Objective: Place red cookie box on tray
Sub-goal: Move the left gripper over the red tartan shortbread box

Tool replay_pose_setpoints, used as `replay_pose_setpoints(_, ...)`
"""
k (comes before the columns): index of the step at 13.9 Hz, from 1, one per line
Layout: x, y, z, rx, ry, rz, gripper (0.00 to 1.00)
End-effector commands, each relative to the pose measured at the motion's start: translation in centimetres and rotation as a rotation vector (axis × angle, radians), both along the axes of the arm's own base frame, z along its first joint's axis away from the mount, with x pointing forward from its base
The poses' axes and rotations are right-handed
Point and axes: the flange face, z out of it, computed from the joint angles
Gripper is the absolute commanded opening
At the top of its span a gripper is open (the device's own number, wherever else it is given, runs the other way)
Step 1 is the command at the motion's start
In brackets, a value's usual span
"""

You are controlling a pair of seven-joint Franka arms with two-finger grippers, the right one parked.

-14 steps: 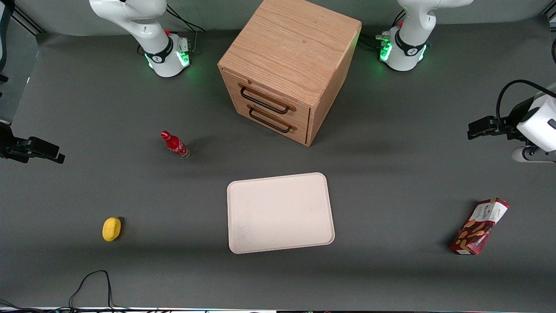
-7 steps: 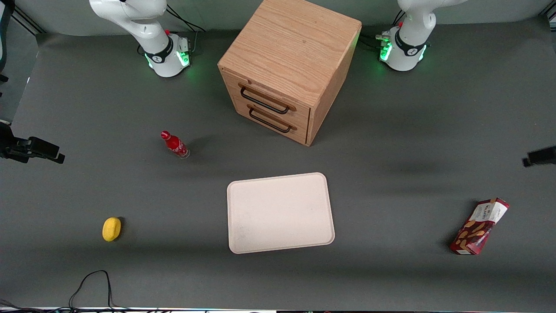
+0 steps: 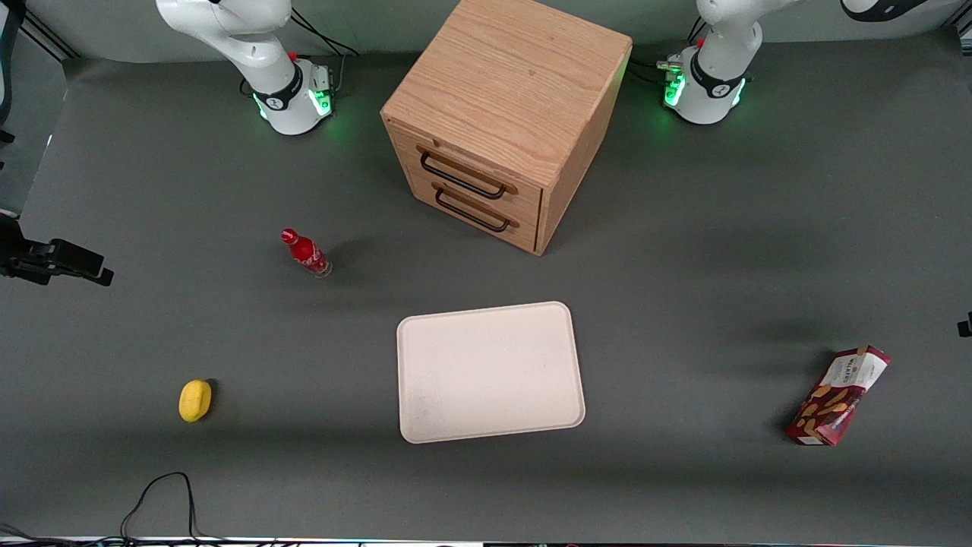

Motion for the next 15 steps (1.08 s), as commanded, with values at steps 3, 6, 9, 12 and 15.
replay_pose_setpoints(3, 1.4, -2.9, -0.8, 0.104, 0.027, -0.536, 1.0)
replay_pose_setpoints(6, 2.3, -4.5, -2.1, 0.099, 0.009, -0.587, 1.0)
replay_pose_setpoints(9, 2.9, -5.3, -5.0, 0.009, -0.019, -0.49, 1.0)
replay_pose_setpoints(12, 3.8, -4.9, -9.5, 0.014, -0.032, -0.489, 1.0)
replay_pose_setpoints(15, 5.3, -4.9, -14.8, 0.016, -0.063, -0.485, 1.0)
